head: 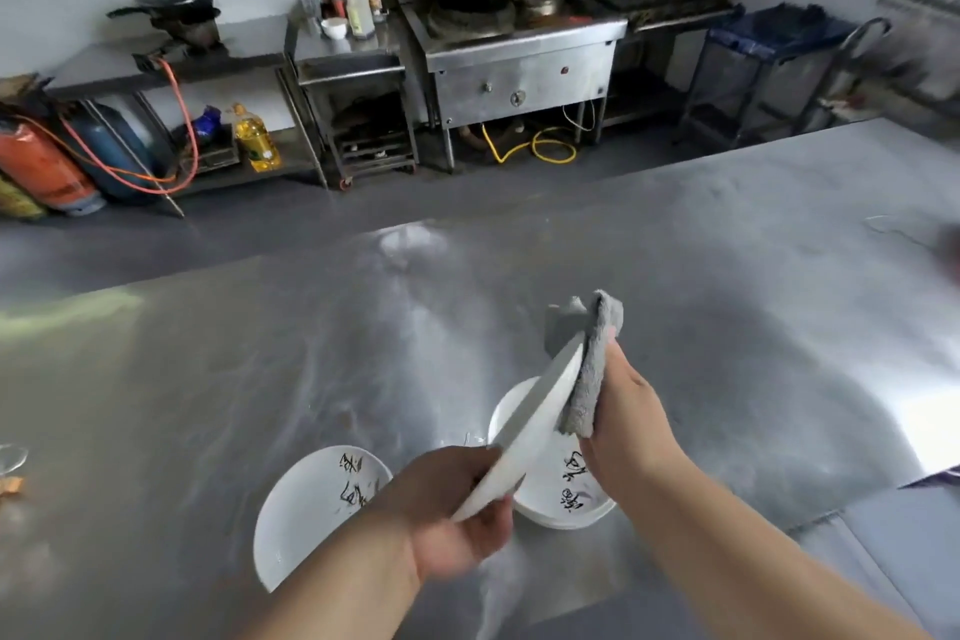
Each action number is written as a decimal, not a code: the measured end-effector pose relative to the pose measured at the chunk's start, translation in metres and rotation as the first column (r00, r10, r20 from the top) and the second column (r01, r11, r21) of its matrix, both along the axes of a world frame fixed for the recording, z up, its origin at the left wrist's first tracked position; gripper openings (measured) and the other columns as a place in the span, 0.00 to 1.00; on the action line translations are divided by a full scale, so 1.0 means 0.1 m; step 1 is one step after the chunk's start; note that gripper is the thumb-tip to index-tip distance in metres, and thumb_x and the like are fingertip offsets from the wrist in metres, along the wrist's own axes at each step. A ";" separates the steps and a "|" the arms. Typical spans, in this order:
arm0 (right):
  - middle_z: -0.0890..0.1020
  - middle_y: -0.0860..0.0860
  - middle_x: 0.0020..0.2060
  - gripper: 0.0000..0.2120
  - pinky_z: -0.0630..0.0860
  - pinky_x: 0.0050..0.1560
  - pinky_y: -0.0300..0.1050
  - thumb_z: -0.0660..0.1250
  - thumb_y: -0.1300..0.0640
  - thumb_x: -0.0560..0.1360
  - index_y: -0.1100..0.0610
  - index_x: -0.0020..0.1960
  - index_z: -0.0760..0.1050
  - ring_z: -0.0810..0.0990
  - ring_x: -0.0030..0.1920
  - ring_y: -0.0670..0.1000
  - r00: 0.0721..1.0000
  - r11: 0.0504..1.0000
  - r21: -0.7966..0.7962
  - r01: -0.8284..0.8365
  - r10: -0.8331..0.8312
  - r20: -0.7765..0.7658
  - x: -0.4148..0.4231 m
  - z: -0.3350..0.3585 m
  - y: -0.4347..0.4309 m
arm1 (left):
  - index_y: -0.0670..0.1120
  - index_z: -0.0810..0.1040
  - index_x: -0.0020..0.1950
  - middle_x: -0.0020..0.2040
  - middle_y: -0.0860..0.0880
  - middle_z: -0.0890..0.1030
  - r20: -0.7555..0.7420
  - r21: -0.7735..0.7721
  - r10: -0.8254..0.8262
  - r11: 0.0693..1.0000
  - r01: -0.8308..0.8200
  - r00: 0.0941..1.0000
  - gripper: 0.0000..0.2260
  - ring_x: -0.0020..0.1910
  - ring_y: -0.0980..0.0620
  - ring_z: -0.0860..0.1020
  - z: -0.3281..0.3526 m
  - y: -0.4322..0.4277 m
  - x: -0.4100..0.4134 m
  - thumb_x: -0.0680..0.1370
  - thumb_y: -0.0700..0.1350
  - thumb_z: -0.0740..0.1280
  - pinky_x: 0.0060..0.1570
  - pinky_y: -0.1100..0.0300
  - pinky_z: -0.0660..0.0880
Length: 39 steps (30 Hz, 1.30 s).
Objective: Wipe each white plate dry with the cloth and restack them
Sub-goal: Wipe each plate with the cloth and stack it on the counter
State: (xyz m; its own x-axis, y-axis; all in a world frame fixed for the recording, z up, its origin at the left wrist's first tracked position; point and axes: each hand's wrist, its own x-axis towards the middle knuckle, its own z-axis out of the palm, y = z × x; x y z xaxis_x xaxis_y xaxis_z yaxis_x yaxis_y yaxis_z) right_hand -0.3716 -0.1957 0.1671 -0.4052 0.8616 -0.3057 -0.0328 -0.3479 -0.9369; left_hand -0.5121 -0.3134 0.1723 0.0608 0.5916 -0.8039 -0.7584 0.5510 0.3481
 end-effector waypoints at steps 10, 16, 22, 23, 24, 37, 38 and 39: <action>0.70 0.43 0.26 0.27 0.67 0.33 0.43 0.54 0.34 0.83 0.55 0.38 0.68 0.68 0.28 0.45 0.934 0.968 0.245 0.044 -0.128 0.335 0.08 0.02 0.31 | 0.47 0.77 0.76 0.73 0.41 0.79 -0.032 0.456 0.346 0.840 -0.294 0.938 0.30 0.73 0.41 0.76 0.06 0.08 0.37 0.84 0.65 0.57 0.70 0.42 0.68; 0.77 0.40 0.36 0.17 0.68 0.37 0.48 0.53 0.38 0.82 0.48 0.42 0.62 0.77 0.40 0.49 0.814 0.866 0.444 -0.229 -0.080 0.576 0.12 0.00 0.22 | 0.43 0.77 0.75 0.71 0.39 0.80 -0.181 0.515 0.414 0.813 -0.272 0.892 0.22 0.71 0.39 0.79 0.07 0.07 0.38 0.85 0.54 0.62 0.75 0.39 0.68; 0.51 0.57 0.84 0.32 0.49 0.83 0.57 0.52 0.43 0.84 0.63 0.81 0.61 0.47 0.84 0.57 0.727 0.258 0.705 -0.660 -0.016 0.687 0.11 0.21 0.11 | 0.44 0.75 0.77 0.73 0.41 0.79 -0.145 0.535 0.380 0.807 -0.250 0.914 0.24 0.71 0.45 0.79 0.16 0.15 0.43 0.86 0.55 0.58 0.66 0.48 0.79; 0.52 0.56 0.84 0.32 0.49 0.83 0.58 0.54 0.44 0.85 0.64 0.81 0.61 0.47 0.84 0.57 0.725 0.170 0.711 -0.682 0.031 0.688 0.15 0.19 0.06 | 0.44 0.77 0.76 0.72 0.41 0.80 -0.114 0.525 0.386 0.806 -0.274 0.916 0.25 0.68 0.46 0.81 0.20 0.18 0.40 0.85 0.56 0.57 0.63 0.50 0.81; 0.52 0.55 0.84 0.31 0.50 0.83 0.58 0.54 0.45 0.85 0.64 0.81 0.61 0.47 0.84 0.56 0.716 0.102 0.709 -0.698 0.077 0.694 0.19 0.13 0.03 | 0.43 0.79 0.74 0.72 0.41 0.80 -0.093 0.519 0.390 0.804 -0.289 0.916 0.26 0.68 0.46 0.81 0.23 0.21 0.37 0.85 0.57 0.56 0.62 0.51 0.82; 0.51 0.58 0.84 0.31 0.42 0.83 0.53 0.45 0.42 0.87 0.63 0.81 0.59 0.42 0.84 0.55 0.759 0.173 0.740 -0.650 0.103 0.643 0.29 -0.02 0.07 | 0.45 0.79 0.73 0.66 0.43 0.84 -0.179 0.416 0.353 0.873 -0.254 0.918 0.24 0.60 0.50 0.85 0.33 0.23 0.73 0.87 0.55 0.53 0.64 0.48 0.78; 0.50 0.57 0.84 0.31 0.42 0.83 0.54 0.45 0.43 0.87 0.63 0.81 0.59 0.41 0.84 0.54 0.739 0.116 0.730 -0.674 0.116 0.664 0.37 -0.05 0.10 | 0.44 0.80 0.73 0.64 0.43 0.85 -0.162 0.414 0.354 0.872 -0.262 0.921 0.25 0.55 0.50 0.86 0.34 0.22 0.72 0.87 0.55 0.53 0.61 0.48 0.81; 0.48 0.57 0.84 0.32 0.42 0.83 0.54 0.43 0.42 0.87 0.62 0.82 0.58 0.39 0.84 0.54 0.710 0.089 0.705 -0.704 0.115 0.695 0.45 -0.07 0.16 | 0.43 0.80 0.73 0.64 0.42 0.85 -0.166 0.411 0.347 0.875 -0.255 0.923 0.25 0.54 0.49 0.86 0.34 0.20 0.73 0.87 0.56 0.53 0.63 0.46 0.80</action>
State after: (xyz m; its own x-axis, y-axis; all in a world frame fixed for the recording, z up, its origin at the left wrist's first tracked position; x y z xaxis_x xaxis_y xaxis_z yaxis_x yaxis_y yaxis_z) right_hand -0.3268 -0.1797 0.1605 -0.9001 0.3327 0.2812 0.2036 0.8920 -0.4035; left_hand -0.4394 -0.2932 0.2063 -0.3263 0.8098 -0.4875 -0.7401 0.1019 0.6648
